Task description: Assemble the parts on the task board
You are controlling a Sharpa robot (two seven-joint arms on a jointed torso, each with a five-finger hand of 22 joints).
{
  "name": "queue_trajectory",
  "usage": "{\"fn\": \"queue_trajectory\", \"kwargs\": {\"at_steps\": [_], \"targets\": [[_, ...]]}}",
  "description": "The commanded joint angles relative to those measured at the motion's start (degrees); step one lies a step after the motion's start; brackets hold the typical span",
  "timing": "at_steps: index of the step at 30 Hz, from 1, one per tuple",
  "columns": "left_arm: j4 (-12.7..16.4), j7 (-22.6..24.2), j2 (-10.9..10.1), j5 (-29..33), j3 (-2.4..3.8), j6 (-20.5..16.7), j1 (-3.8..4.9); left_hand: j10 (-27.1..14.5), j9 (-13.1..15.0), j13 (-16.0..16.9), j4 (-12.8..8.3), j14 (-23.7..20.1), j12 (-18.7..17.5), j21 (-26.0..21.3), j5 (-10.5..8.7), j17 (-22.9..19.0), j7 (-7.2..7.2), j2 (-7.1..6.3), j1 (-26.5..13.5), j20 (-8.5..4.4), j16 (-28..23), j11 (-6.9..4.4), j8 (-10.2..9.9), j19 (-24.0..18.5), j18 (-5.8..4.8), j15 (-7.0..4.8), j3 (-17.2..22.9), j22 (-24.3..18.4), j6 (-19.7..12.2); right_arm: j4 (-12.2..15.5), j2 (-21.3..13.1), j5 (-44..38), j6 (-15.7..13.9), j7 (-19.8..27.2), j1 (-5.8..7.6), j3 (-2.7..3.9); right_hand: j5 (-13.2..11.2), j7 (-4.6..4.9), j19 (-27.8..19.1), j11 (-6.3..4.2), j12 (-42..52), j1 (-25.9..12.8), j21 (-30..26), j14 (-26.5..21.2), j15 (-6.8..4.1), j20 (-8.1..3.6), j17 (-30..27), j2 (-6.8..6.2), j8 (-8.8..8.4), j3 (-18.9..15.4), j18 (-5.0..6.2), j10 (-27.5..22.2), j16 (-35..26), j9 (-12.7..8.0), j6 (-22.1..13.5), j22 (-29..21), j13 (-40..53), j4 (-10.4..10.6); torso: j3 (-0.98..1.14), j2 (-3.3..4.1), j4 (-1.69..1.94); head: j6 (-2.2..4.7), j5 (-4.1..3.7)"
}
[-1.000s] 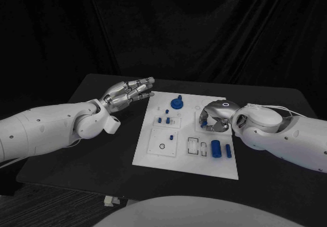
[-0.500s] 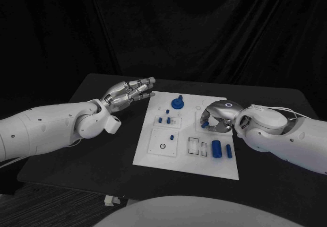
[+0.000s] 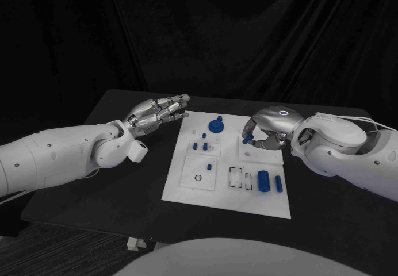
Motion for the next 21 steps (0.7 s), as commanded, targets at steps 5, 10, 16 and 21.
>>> {"fn": "queue_trajectory", "kwargs": {"at_steps": [5,10,16,21], "targets": [[0.02,1.91,0.11,0.25,0.05,0.85,-0.11,-0.19,0.13,-0.20,-1.10,0.41,0.86,0.90,1.07,0.78,-0.14,-0.07,0.67,0.06,0.76,0.61,0.65,0.81,-0.49,0.47,0.56,0.95,0.63,3.47,1.63,0.30,-0.39,-1.75,1.10,0.02,-0.75,0.03,0.44,-1.10,2.51,0.90,1.96,2.72,-0.06,-0.05,2.85,1.01,1.80,1.01,-0.61,3.46,-0.59,1.94,0.84,10.75,1.54,-0.90,-0.02,0.00,-0.03,0.00,0.23],[-0.04,1.80,0.28,0.25,0.05,0.93,-0.11,-0.19,0.12,-0.20,-1.13,0.41,0.84,0.92,1.12,0.77,-0.14,-0.02,0.72,0.07,0.77,0.59,0.64,0.87,-0.53,0.55,0.61,0.92,0.58,4.34,5.25,0.34,1.56,-1.72,1.26,0.02,-1.01,-0.04,0.22,-1.18,2.60,0.85,1.42,2.68,-0.14,-0.11,2.66,1.06,1.94,0.95,-0.49,3.65,-0.72,2.14,0.92,10.60,1.61,-1.01,-0.03,-0.01,0.06,0.00,0.24],[-0.05,1.88,0.38,0.25,0.05,0.79,-0.12,-0.20,0.11,-0.20,-1.13,0.35,0.82,0.85,1.13,0.75,-0.14,0.00,0.73,0.07,0.74,0.59,0.63,0.74,-0.54,0.56,0.62,0.55,0.52,4.22,9.18,0.35,2.71,-1.15,1.21,0.02,-1.08,-0.05,0.12,-1.20,2.58,0.90,1.17,2.66,-0.17,-0.14,2.60,1.10,1.89,0.99,-0.43,3.64,-0.76,2.17,0.77,10.53,1.63,-1.11,0.00,-0.03,0.03,0.00,0.05],[0.08,2.18,0.20,0.25,0.05,0.51,-0.12,-0.17,0.13,-0.18,-1.11,0.09,0.95,0.47,1.15,0.67,-0.15,0.06,0.78,-0.03,0.63,0.59,0.63,0.06,-0.71,0.42,0.66,-0.83,0.69,3.44,12.08,0.35,5.32,-0.71,1.02,0.02,-1.13,-0.02,0.01,-1.19,2.57,0.89,0.90,2.61,-0.18,-0.16,2.43,1.18,1.85,1.01,-0.38,3.63,-0.87,2.21,0.66,10.45,1.64,-1.15,0.01,0.03,0.06,0.00,0.04]]}}
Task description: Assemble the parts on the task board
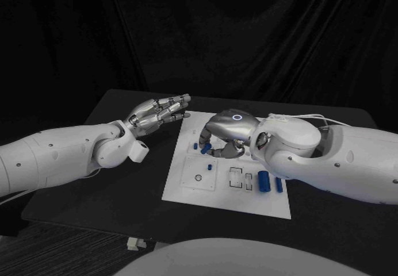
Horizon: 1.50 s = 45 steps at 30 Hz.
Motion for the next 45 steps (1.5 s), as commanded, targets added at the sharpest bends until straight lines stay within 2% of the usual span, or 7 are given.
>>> {"fn": "queue_trajectory", "kwargs": {"at_steps": [1,10,15,20,29,35,45], "targets": [[0.20,2.22,-0.20,0.24,0.05,0.33,-0.09,-0.13,0.14,-0.17,-1.11,0.11,1.06,0.47,1.15,0.68,-0.16,0.07,0.78,-0.12,0.65,0.59,0.66,-0.39,-0.71,0.40,0.67,-0.63,0.80,-0.62,1.25,-0.05,4.06,-0.27,-0.26,0.05,-0.47,0.06,0.02,-0.92,2.57,0.89,0.20,2.61,-0.17,-0.15,2.43,1.18,1.47,1.64,-0.37,3.30,-0.84,1.75,0.57,10.44,1.64,-0.52,0.02,0.08,0.04,0.00,0.02],[0.25,2.02,-0.81,0.25,0.05,0.27,-0.08,-0.08,0.15,-0.15,-1.12,0.13,1.14,0.46,1.20,0.68,-0.17,0.10,0.83,-0.13,0.66,0.60,0.68,-0.38,-0.74,0.37,0.70,-0.51,0.87,-2.86,4.56,-0.05,8.23,-0.02,-1.98,0.05,-0.55,0.11,-0.15,-0.89,2.54,0.95,-0.15,2.55,-0.16,-0.17,2.32,1.38,1.37,1.74,-0.31,3.22,-0.93,1.83,0.28,10.34,1.69,-0.67,-0.01,0.11,0.13,0.00,0.09],[0.25,1.82,-0.81,0.25,0.05,0.36,-0.08,-0.07,0.15,-0.16,-1.12,0.14,1.13,0.49,1.21,0.68,-0.17,0.11,0.84,-0.12,0.68,0.60,0.67,-0.32,-0.74,0.37,0.70,-0.33,0.82,-3.70,5.81,-0.05,9.56,-0.05,-3.13,0.05,-0.52,0.14,-0.24,-0.88,2.54,1.01,-0.33,2.49,-0.15,-0.18,2.17,1.46,1.30,1.79,-0.27,3.19,-1.02,1.87,0.11,10.29,1.73,-0.80,0.01,0.02,0.11,0.00,-0.12],[0.25,1.67,-0.80,0.25,0.05,0.45,-0.08,-0.07,0.14,-0.16,-1.11,0.22,1.11,0.53,1.22,0.70,-0.18,0.11,0.84,-0.12,0.72,0.61,0.67,-0.24,-0.74,0.38,0.71,-0.13,0.80,-4.45,6.45,-0.05,10.37,-0.19,-4.18,0.05,-0.48,0.16,-0.31,-0.87,2.55,1.03,-0.48,2.47,-0.15,-0.18,2.14,1.49,1.26,1.82,-0.25,3.18,-1.05,1.89,0.02,10.26,1.75,-0.87,0.02,0.05,-0.02,0.00,0.12],[0.23,1.48,-0.81,0.25,0.05,0.63,-0.08,-0.06,0.14,-0.16,-1.11,0.24,1.11,0.55,1.22,0.71,-0.18,0.12,0.85,-0.10,0.74,0.61,0.66,-0.19,-0.74,0.43,0.71,-0.02,0.75,-5.68,7.01,-0.05,10.65,-0.18,-5.59,0.05,-0.43,0.23,-0.39,-0.82,2.54,1.05,-0.64,2.41,-0.12,-0.18,2.02,1.52,1.12,1.86,-0.22,3.09,-1.14,1.92,-0.27,10.21,1.80,-1.04,0.01,0.05,-0.01,0.00,0.08],[0.24,1.40,-0.65,0.24,0.05,0.80,-0.08,-0.06,0.14,-0.16,-1.11,0.24,1.11,0.55,1.22,0.71,-0.18,0.12,0.85,-0.10,0.74,0.61,0.66,-0.19,-0.74,0.43,0.71,-0.02,0.75,-6.39,7.34,-0.05,9.74,0.20,-6.25,0.05,-0.33,0.25,-0.38,-0.82,2.58,1.16,-0.56,2.41,-0.11,-0.18,2.07,1.56,1.05,1.93,-0.24,3.08,-1.11,1.95,-0.42,10.23,1.87,-1.23,0.02,0.04,0.01,0.00,-0.07],[0.23,1.30,-0.70,0.24,0.05,0.85,-0.08,-0.04,0.14,-0.16,-1.10,0.28,1.14,0.59,1.22,0.72,-0.18,0.13,0.87,-0.07,0.77,0.63,0.66,-0.11,-0.74,0.53,0.72,0.10,0.81,-7.08,7.73,-0.79,8.32,0.60,-6.57,0.05,-0.07,0.29,-0.40,-0.80,2.66,1.33,-0.54,2.44,-0.10,-0.18,2.22,1.58,0.98,2.02,-0.24,3.07,-1.02,2.02,-0.55,10.24,1.99,-1.55,0.01,0.05,0.00,0.00,-0.16]]}}
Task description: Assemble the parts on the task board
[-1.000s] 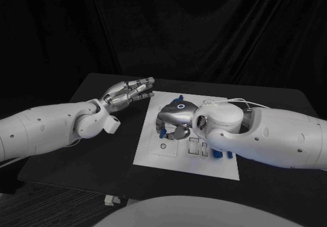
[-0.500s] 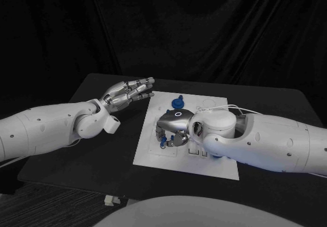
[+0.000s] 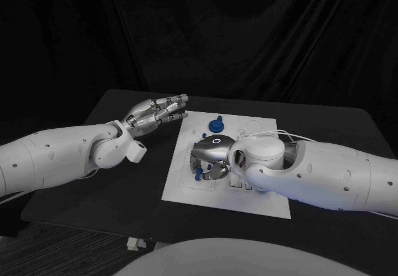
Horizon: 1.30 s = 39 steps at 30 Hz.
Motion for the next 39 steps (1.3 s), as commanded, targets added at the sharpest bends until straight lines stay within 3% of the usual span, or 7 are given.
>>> {"fn": "queue_trajectory", "kwargs": {"at_steps": [1,39], "targets": [[0.11,1.29,0.04,0.24,0.05,0.78,-0.07,-0.04,0.14,-0.16,-1.10,0.28,1.13,0.59,0.77,0.72,-0.09,-0.07,0.68,-0.07,0.77,0.62,0.66,-0.12,-0.74,0.53,0.72,0.14,0.70,-0.15,0.29,-1.23,-1.35,0.33,-0.19,0.05,-0.07,-0.10,-0.10,-0.80,2.66,1.33,-0.49,2.44,-0.10,0.12,2.22,1.57,0.98,1.39,-0.23,2.89,-0.58,1.28,-0.11,10.24,1.99,-0.91,-0.01,0.00,0.01,0.00,-0.11],[-0.35,0.81,0.56,0.24,0.05,1.61,-0.09,-0.04,0.12,-0.17,-1.07,0.33,1.10,0.61,0.78,0.72,-0.07,0.00,0.70,-0.03,0.81,0.68,0.63,-0.06,-0.75,0.67,0.75,0.12,0.56,-1.61,1.92,-8.51,1.00,0.93,-0.74,0.05,-0.03,0.04,-0.26,-0.69,2.77,1.52,-0.73,2.25,-0.03,0.14,1.73,1.62,0.70,1.53,-0.19,2.68,-0.90,1.33,-0.54,10.18,2.23,-1.42,-0.02,0.01,0.02,0.00,-0.12]]}}
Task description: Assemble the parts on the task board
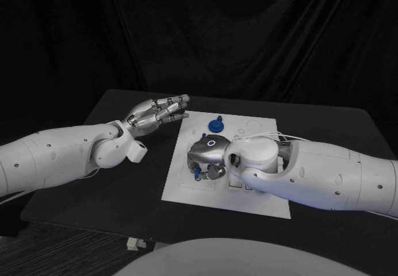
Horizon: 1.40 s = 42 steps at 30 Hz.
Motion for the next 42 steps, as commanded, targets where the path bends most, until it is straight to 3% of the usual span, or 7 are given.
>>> {"fn": "queue_trajectory", "kwargs": {"at_steps": [1,21,42], "targets": [[-0.02,0.85,0.12,0.24,0.05,0.94,-0.09,-0.04,0.12,-0.17,-1.07,0.32,1.10,0.61,0.78,0.73,-0.07,0.00,0.70,-0.03,0.81,0.67,0.63,-0.06,-0.75,0.66,0.75,0.12,0.56,-0.19,0.18,-1.16,0.60,0.29,-0.24,0.05,-0.04,-0.06,-0.26,-0.69,2.77,1.51,-0.72,2.25,-0.04,0.14,1.73,1.62,0.70,2.15,-0.19,2.68,-0.89,0.94,-0.41,10.18,2.23,-0.79,0.01,0.00,0.03,0.00,-0.08],[-0.16,0.47,0.37,0.24,0.05,1.36,-0.11,-0.06,0.10,-0.18,-1.03,0.37,1.05,0.63,0.78,0.74,-0.07,0.07,0.70,-0.01,0.85,0.71,0.61,-0.02,-0.76,0.74,0.78,0.13,0.46,-0.71,0.39,-1.19,0.98,0.27,-1.19,0.05,-0.16,-0.04,-0.34,-0.66,2.81,1.55,-0.82,2.19,0.01,0.17,1.61,1.70,0.65,2.21,-0.18,2.63,-0.98,0.98,-0.43,10.15,2.32,-0.95,0.01,-0.03,0.02,0.00,-0.12],[-0.29,-0.04,0.43,0.24,0.05,1.93,-0.16,-0.09,0.08,-0.19,-0.98,0.49,1.00,0.63,0.78,0.76,-0.06,0.22,0.73,0.01,0.93,0.75,0.56,0.01,-0.81,0.94,0.86,0.06,0.30,-0.34,-0.22,-1.18,2.63,-0.02,-1.28,0.05,-0.24,-0.03,-0.59,-0.66,2.94,1.69,-1.29,1.93,0.02,0.19,0.97,1.77,0.65,2.29,-0.08,2.68,-1.42,1.05,-0.35,10.02,2.48,-1.24,0.00,-0.03,0.02,0.00,-0.11]]}}
